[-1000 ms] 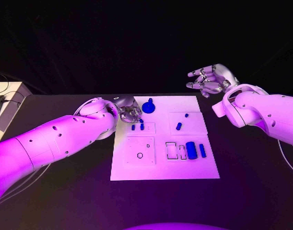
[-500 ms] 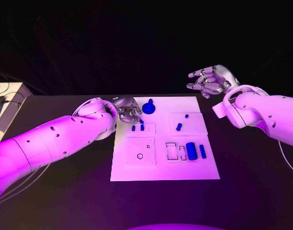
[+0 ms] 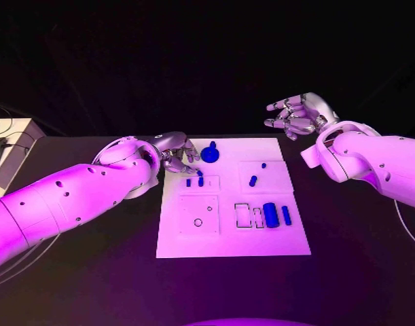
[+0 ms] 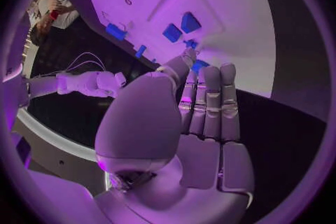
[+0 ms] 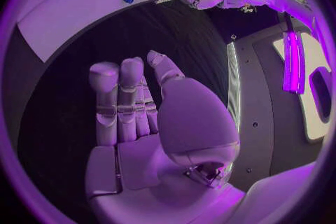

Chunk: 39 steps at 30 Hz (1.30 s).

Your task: Assemble the parts on the task board

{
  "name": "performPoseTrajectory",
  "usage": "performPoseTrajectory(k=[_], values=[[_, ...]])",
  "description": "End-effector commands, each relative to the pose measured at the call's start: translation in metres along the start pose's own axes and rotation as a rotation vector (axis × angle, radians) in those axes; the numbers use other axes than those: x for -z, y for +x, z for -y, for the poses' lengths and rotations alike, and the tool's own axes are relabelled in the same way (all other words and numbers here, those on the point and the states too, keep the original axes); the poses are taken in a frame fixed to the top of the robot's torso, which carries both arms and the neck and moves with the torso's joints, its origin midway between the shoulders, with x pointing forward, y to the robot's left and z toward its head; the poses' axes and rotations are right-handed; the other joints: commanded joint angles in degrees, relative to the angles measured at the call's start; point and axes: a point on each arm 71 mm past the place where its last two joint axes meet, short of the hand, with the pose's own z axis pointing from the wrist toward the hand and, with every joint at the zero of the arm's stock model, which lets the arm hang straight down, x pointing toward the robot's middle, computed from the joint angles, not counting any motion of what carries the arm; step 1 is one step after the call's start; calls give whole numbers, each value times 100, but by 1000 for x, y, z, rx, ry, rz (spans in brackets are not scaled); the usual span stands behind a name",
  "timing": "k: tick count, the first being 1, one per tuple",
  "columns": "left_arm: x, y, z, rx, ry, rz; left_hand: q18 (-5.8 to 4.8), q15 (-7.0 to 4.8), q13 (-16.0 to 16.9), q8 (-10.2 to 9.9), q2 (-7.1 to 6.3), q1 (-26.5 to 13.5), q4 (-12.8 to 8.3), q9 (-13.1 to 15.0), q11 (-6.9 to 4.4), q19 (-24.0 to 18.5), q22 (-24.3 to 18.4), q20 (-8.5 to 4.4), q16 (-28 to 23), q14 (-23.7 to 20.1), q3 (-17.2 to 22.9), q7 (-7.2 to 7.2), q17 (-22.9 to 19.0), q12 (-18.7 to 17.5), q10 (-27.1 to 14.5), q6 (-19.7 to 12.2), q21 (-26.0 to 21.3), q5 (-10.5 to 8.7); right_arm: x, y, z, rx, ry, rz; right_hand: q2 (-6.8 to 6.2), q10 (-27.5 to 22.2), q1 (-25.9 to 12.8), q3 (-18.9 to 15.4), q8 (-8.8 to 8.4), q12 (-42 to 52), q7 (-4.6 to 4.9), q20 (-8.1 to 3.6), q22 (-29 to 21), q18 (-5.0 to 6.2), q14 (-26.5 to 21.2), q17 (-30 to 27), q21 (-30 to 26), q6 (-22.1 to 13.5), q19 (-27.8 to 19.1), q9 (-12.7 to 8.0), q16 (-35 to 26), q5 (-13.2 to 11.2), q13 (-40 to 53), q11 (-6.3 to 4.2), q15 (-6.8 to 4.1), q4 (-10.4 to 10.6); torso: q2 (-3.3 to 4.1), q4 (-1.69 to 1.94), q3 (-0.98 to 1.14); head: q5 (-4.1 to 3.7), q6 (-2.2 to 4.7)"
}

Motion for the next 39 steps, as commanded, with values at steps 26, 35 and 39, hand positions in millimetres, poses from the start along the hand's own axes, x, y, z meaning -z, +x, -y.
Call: performPoseTrajectory(k=[26,35,39], values=[[-22,18,29,-402,120,-74,-52,7,-419,-6,-8,110,-111,10,-151,-225,328,-61,544,-1149,179,-142,-470,305,-646,595,-234,5,-1,4,-1,-4,-13,-12,-25,2,-45,6,-26,15,25,-57,464,31,37,13,34,10,321,-8,-28,31,-1,-35,0,-25,22,-14,3,34,41],[-24,20,31,-429,118,-88,-43,-19,-418,-6,-21,90,-277,11,-155,-279,443,-102,693,-1189,511,-139,-644,175,-532,633,-29,3,-1,4,-1,-5,-14,-14,-25,2,-45,6,-26,15,25,-57,464,31,37,13,34,10,321,-8,-28,31,-1,-35,0,-25,15,-13,0,25,23],[-24,20,29,-437,111,-96,-33,-23,-415,-6,-24,90,-342,11,-157,-306,441,-109,745,-1199,592,-140,-695,153,-516,622,98,2,-1,4,-1,-5,-14,-14,-25,2,-45,6,-26,15,25,-57,464,31,37,13,34,10,321,-8,-28,31,-1,-35,0,-25,16,-11,-2,19,20]])
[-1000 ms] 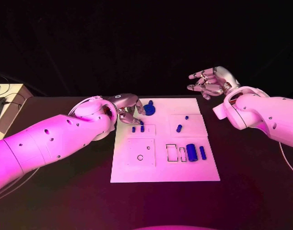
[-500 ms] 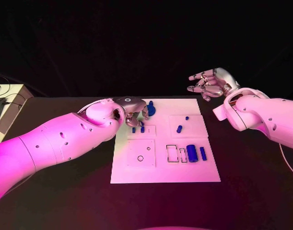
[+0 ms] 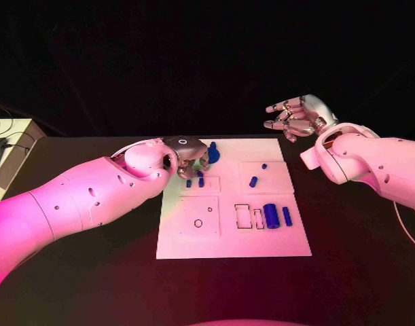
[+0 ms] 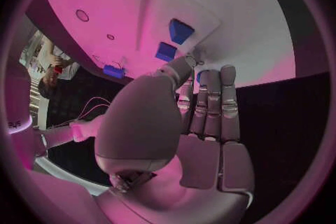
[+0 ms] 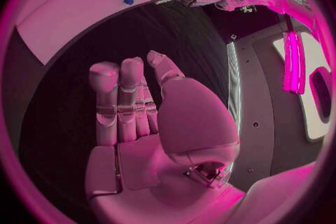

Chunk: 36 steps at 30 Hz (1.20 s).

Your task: Assemble the parts on the task board

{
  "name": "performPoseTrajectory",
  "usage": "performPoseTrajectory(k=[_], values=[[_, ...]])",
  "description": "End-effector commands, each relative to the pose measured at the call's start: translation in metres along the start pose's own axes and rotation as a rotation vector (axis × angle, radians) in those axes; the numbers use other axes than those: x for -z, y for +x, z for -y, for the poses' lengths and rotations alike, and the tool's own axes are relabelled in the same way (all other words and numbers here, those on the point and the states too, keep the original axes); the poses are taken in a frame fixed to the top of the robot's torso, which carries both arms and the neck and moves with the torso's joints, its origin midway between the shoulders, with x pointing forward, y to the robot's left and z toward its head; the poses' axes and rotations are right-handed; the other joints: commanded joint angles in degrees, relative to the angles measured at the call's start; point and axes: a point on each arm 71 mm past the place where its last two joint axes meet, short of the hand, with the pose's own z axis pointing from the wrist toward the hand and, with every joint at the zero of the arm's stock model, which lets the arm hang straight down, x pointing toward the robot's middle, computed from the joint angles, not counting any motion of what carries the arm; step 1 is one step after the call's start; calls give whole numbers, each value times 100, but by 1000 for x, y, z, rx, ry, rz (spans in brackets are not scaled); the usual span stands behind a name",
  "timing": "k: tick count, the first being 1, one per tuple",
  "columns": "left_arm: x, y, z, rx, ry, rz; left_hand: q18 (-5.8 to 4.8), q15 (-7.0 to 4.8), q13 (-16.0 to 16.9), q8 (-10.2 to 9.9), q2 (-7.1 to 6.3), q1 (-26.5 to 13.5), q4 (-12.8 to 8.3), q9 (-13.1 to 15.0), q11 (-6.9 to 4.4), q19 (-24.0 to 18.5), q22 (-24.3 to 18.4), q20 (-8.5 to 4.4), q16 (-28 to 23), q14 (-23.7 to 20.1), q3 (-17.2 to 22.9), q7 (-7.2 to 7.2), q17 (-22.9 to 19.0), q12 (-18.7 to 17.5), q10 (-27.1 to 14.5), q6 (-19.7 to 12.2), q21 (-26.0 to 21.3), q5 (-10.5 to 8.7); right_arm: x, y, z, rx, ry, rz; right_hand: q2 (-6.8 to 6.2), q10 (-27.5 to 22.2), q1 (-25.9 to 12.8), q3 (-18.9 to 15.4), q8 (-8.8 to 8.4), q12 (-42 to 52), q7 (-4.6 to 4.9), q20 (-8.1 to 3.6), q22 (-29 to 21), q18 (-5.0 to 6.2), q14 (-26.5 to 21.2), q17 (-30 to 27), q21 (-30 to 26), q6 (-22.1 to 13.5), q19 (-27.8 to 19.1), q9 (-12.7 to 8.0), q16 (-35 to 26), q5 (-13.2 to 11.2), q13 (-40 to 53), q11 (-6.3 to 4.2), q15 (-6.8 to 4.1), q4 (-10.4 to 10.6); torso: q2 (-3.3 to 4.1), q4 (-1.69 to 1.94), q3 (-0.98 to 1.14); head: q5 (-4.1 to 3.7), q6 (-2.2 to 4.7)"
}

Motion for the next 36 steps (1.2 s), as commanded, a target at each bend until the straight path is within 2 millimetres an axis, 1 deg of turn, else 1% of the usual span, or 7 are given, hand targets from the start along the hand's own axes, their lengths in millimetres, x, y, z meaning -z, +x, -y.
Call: performPoseTrajectory(k=[1,4,11,19,29,34,36], values=[[-1,2,0,-35,-5,-31,-31,-7,-5,-6,-33,24,-28,4,-9,-44,117,-35,47,-58,69,-7,-33,-46,51,17,84,2,0,1,-1,-2,-13,-9,-25,11,-45,6,-26,15,50,-57,462,31,37,7,34,5,321,-8,-28,31,-1,-46,0,-25,-2,2,0,-4,-4],[-1,2,0,-37,-4,-37,-31,-10,-7,-7,-31,9,-40,3,-12,-56,114,-37,103,-47,94,-5,-40,-57,76,8,137,1,0,1,-1,-2,-13,-10,-25,11,-45,6,-26,15,50,-57,462,31,37,7,34,5,321,-8,-28,31,-1,-46,0,-25,-1,4,1,-9,-12],[-2,3,3,-38,9,-60,-50,-29,-10,-9,-48,-6,-70,3,-56,-111,108,-56,166,-91,177,-33,-135,-374,225,-52,213,3,0,2,-1,-3,-14,-11,-25,11,-45,6,-26,15,50,-57,462,31,37,7,34,5,321,-8,-28,31,-1,-46,0,-25,-2,2,-2,-11,-23],[-4,6,4,-40,15,-76,-62,-35,-8,-13,-50,-51,-70,0,-113,-156,94,-57,207,-143,194,-85,-171,-457,251,-120,255,2,0,2,-2,-4,-15,-12,-25,11,-45,6,-26,15,50,-57,462,31,37,7,34,5,321,-8,-28,31,-1,-46,0,-25,1,1,0,-24,-29],[-6,7,6,-40,18,-79,-84,-13,-6,-10,-14,-131,109,1,-115,-95,6,-27,290,-181,-63,-86,-198,-461,270,-115,68,-2,0,2,-2,-4,-15,-12,-25,11,-45,6,-26,15,50,-57,462,31,37,7,34,5,321,-8,-28,31,-1,-46,0,-25,-1,1,2,-36,-41],[-8,8,6,-41,18,-84,-103,-4,-6,-10,-2,-205,260,1,-121,-53,-49,-15,314,-190,-193,-92,-205,-447,308,-84,-42,-6,0,3,-2,-5,-15,-12,-25,11,-45,6,-26,15,50,-57,462,31,37,7,34,5,321,-8,-28,31,-1,-46,0,-25,3,0,0,-46,-53],[-8,8,6,-41,18,-87,-116,8,-5,-17,12,-172,350,-2,-132,-13,-104,-7,325,-198,-349,-97,-212,-447,308,-78,-136,-8,0,3,-3,-5,-15,-13,-25,11,-45,6,-26,15,50,-57,462,31,37,7,34,5,321,-8,-28,31,-1,-46,0,-25,3,-3,-1,-49,-58]])
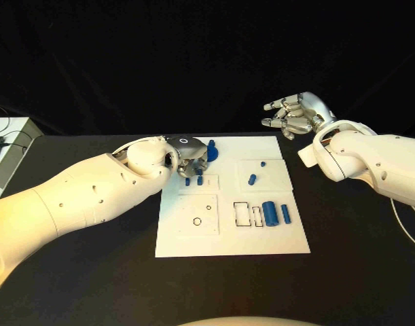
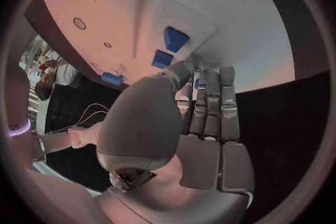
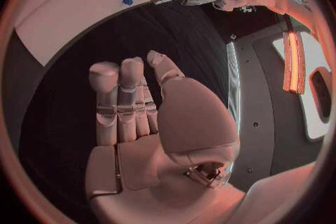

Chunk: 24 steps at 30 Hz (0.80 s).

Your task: Assemble the parts on the task board

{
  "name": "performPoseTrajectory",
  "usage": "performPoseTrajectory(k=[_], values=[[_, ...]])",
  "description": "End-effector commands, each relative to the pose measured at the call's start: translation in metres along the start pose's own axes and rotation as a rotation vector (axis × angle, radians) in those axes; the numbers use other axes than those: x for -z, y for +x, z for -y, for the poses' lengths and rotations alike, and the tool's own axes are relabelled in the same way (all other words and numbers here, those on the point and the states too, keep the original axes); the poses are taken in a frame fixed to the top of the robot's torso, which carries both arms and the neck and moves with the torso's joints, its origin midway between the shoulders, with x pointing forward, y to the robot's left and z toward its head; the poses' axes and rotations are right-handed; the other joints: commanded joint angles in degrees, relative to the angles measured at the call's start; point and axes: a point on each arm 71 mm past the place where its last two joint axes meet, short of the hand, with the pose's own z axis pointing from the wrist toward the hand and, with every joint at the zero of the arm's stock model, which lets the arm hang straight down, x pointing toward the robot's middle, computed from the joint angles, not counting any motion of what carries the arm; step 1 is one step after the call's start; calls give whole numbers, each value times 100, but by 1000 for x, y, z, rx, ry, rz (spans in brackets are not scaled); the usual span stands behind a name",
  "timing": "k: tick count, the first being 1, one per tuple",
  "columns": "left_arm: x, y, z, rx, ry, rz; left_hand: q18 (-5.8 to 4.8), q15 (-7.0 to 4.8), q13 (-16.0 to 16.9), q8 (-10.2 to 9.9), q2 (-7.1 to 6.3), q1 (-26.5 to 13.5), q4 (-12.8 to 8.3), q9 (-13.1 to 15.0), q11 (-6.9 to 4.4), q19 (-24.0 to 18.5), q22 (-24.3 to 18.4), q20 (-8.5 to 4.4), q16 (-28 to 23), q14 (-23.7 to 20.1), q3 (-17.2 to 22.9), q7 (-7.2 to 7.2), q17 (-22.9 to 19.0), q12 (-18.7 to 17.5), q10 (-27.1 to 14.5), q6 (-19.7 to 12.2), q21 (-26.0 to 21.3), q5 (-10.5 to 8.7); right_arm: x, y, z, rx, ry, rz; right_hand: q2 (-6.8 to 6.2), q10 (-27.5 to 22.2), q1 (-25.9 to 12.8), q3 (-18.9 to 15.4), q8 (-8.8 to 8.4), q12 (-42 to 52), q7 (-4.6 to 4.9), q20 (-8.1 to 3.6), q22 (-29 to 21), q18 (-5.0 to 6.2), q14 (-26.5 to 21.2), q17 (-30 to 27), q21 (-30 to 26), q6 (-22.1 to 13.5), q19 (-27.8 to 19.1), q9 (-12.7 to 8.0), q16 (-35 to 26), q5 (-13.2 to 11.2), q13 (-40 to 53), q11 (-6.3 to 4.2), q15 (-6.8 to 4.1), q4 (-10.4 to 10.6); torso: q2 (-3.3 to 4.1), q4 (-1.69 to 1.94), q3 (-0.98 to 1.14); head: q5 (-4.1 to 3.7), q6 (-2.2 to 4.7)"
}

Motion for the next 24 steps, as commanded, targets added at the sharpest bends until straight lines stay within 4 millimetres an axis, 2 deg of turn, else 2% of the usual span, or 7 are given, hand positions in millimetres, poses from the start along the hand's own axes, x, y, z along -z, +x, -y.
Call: performPoseTrajectory(k=[1,8,13,17,20,24], values=[[-1,5,5,-2,22,-36,-114,6,2,-10,9,-36,77,1,8,51,-48,10,40,-33,-155,-7,-13,-12,31,26,-94,-8,0,1,-2,-3,-13,-10,-25,-3,-45,6,-26,15,42,-57,465,31,37,8,34,15,321,-8,-28,31,-1,-33,0,-25,0,-3,-2,-8,-12],[-2,6,4,-2,24,-43,-127,14,1,-12,50,16,215,1,-6,103,-70,16,58,-47,-375,-15,-27,-10,82,96,-220,-11,0,1,-2,-3,-13,-10,-25,-3,-45,6,-26,15,42,-57,465,31,37,8,34,15,321,-8,-28,31,-1,-33,0,-25,-1,6,-1,-20,-27],[-2,7,5,-1,27,-50,-130,11,1,-10,103,42,271,2,-2,121,-53,14,68,-58,-423,-13,-31,-28,125,181,-265,-10,0,2,-2,-3,-13,-10,-25,-3,-45,6,-26,15,42,-57,465,31,37,8,34,15,321,-8,-28,31,-1,-33,0,-25,-5,4,-5,-25,-41],[-2,8,5,3,36,-55,-131,11,1,-7,151,52,303,3,5,122,-37,13,71,-72,-425,-4,-33,-45,140,226,-288,-10,0,2,-2,-3,-14,-11,-25,-3,-45,6,-26,15,42,-57,465,31,37,8,34,15,321,-8,-28,31,-1,-33,0,-25,-7,0,0,-26,-47],[-2,8,6,11,48,-56,-131,12,1,-14,175,86,302,-1,31,118,-19,11,72,-89,-417,18,-36,-63,127,204,-302,-9,0,2,-2,-4,-14,-11,-25,-3,-45,6,-26,15,42,-57,465,31,37,8,34,15,321,-8,-28,31,-1,-33,0,-25,-7,0,1,-30,-48],[-2,9,7,19,60,-58,-112,35,15,-19,188,249,172,-7,145,93,76,9,71,-114,-353,-6,-38,-9,17,-23,-260,-8,0,2,-2,-4,-13,-11,-25,-3,-45,6,-26,15,42,-57,465,31,37,8,34,15,321,-8,-28,31,-1,-33,0,-25,-8,6,-1,-36,-49]])
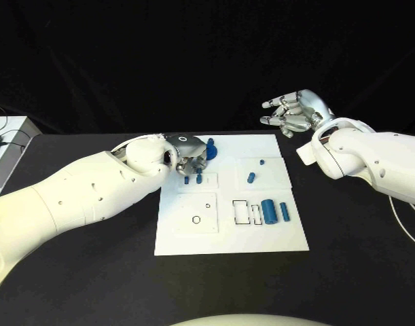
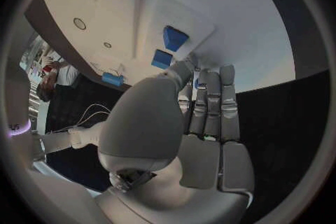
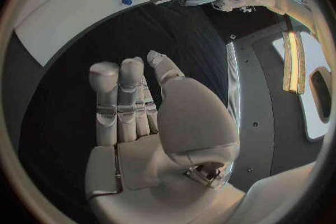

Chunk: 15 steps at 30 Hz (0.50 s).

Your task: Assemble the parts on the task board

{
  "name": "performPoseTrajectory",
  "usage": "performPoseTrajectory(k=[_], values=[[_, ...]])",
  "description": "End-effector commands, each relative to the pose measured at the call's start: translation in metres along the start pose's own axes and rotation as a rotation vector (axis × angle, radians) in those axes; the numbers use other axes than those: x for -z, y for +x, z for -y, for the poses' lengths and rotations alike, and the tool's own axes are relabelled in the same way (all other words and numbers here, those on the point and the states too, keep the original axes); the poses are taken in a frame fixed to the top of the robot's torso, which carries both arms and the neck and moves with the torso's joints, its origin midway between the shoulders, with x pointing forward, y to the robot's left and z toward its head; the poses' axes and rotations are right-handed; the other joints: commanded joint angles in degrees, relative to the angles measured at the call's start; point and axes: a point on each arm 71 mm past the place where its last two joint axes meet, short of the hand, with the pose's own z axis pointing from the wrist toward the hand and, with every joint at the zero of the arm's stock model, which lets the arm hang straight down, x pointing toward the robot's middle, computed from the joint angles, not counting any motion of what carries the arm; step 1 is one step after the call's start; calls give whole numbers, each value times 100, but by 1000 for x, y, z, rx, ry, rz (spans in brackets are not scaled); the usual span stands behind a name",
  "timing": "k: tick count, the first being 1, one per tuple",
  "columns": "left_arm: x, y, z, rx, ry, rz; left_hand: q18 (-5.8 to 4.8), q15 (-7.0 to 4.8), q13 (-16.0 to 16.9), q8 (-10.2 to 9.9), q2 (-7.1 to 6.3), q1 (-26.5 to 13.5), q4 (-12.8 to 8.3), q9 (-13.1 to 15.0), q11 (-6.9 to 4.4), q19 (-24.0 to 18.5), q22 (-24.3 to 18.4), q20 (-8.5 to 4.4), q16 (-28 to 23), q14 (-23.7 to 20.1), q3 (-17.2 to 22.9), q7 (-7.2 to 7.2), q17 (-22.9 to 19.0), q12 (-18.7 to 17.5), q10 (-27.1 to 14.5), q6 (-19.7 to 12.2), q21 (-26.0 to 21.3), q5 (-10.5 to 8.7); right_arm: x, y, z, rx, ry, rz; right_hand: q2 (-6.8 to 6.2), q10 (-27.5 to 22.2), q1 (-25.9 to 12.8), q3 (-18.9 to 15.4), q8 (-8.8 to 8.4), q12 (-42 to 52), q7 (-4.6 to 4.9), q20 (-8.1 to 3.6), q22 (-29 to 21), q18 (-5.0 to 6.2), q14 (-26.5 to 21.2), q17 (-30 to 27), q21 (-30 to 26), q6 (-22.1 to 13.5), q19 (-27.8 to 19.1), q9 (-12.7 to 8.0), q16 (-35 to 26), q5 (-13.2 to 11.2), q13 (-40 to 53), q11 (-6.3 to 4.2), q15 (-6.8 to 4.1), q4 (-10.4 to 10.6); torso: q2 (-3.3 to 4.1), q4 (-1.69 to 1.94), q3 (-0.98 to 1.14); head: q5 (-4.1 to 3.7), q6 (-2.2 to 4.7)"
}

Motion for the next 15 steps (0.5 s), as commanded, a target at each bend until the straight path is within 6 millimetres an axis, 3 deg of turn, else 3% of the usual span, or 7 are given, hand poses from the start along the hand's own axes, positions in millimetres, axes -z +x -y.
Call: performPoseTrajectory(k=[1,4,15], values=[[0,8,7,21,51,-49,-23,28,6,-21,-30,69,-92,-8,69,2,59,16,23,-60,17,-61,-11,46,-85,-170,33,-13,0,1,-1,-2,-12,-10,-25,-19,-45,5,-26,15,47,-57,462,31,37,8,34,12,321,-8,-28,31,-1,-34,0,-25,-3,6,3,-5,1],[0,8,7,22,54,-48,1,62,11,-15,-70,125,-168,-6,117,-4,104,40,14,-62,19,-159,-17,89,-192,-411,55,-15,0,1,-1,-2,-12,-10,-25,-19,-45,5,-26,15,47,-57,462,31,37,8,34,12,321,-8,-28,31,-1,-34,0,-25,-3,7,4,-8,4],[0,9,9,25,74,-63,85,122,10,-9,-64,155,-316,-2,175,-66,137,122,14,-110,6,-198,-26,418,-528,-499,146,-18,0,1,-1,-2,-11,-11,-16,-19,-39,5,-25,22,45,-59,461,30,43,10,48,17,320,-7,-32,34,9,-37,-2,-24,-1,2,3,-9,10]])
